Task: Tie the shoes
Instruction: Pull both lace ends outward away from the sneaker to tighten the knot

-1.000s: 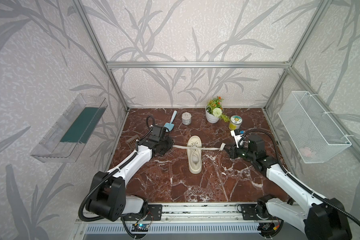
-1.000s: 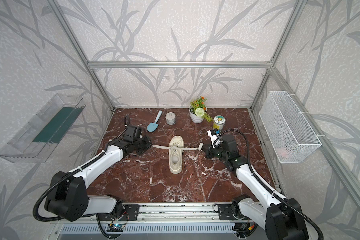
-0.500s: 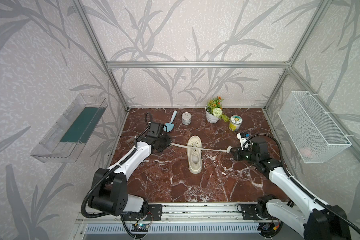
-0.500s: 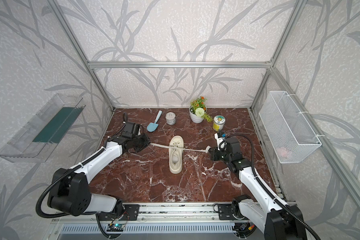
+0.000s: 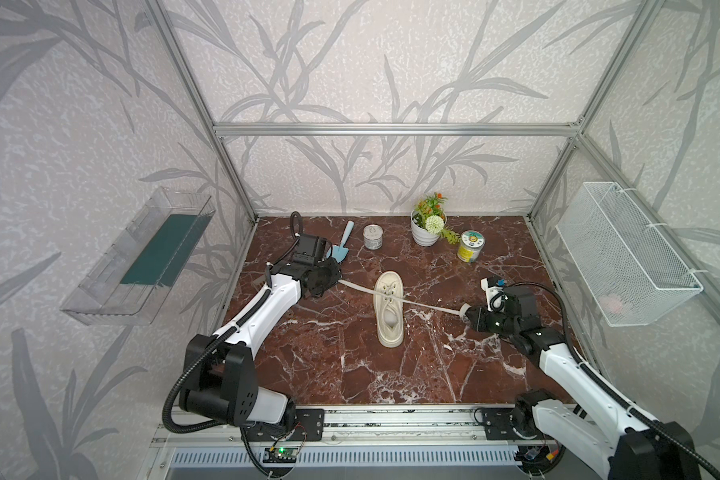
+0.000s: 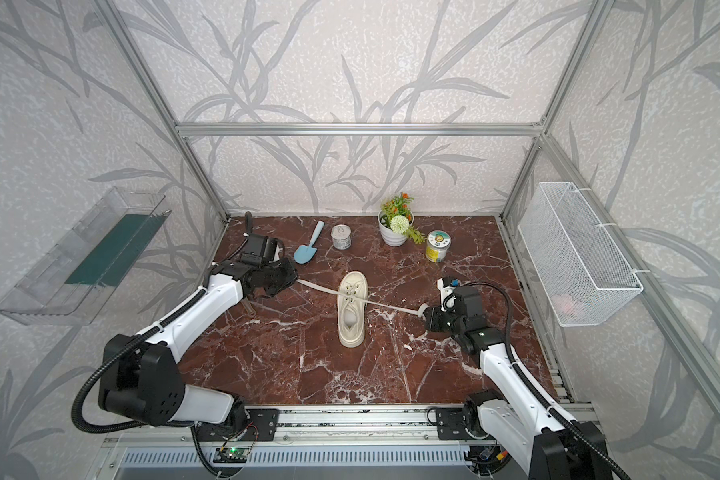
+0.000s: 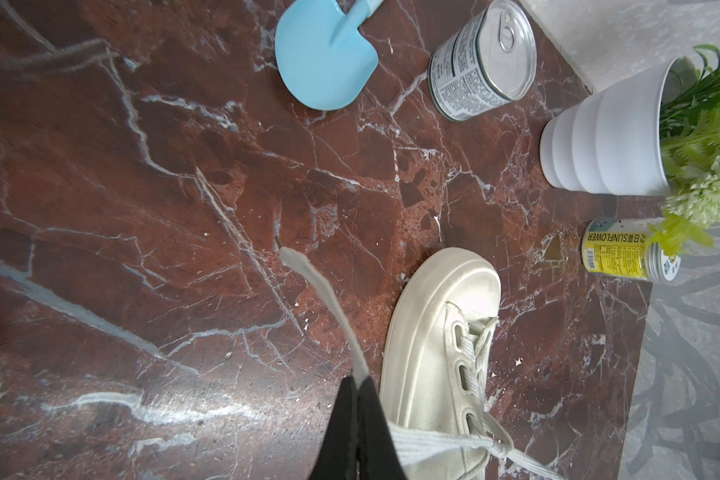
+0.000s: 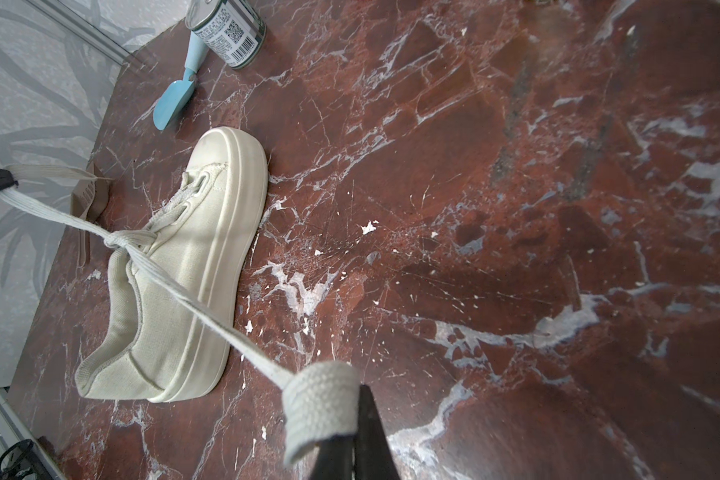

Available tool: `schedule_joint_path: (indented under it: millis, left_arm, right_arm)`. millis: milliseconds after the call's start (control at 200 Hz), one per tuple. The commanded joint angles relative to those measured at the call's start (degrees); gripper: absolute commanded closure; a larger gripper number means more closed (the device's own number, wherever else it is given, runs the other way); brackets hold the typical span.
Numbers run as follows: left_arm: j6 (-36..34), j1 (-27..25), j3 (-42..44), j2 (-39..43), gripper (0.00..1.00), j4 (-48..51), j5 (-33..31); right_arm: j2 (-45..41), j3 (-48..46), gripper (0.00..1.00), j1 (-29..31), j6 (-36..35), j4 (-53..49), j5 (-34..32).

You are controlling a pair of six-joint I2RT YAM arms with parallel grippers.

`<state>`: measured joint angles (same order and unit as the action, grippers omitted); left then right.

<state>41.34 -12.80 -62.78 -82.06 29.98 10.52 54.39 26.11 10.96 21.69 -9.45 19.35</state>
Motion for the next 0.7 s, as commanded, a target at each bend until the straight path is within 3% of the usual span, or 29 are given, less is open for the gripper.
schedule_joint_path:
  millis: [0, 695]
  left_arm:
    - [-2.6, 1.3, -2.3, 1.1, 1.00, 3.4, -2.8]
    - [-5.4, 7.6, -0.3, 2.3, 1.00, 5.7, -0.7]
  right_arm:
    - [-0.4, -0.6, 1.00, -0.5, 0.9, -1.5, -1.2]
    - [-2.2, -3.4, 1.00, -1.3, 4.9, -6.8, -11.7]
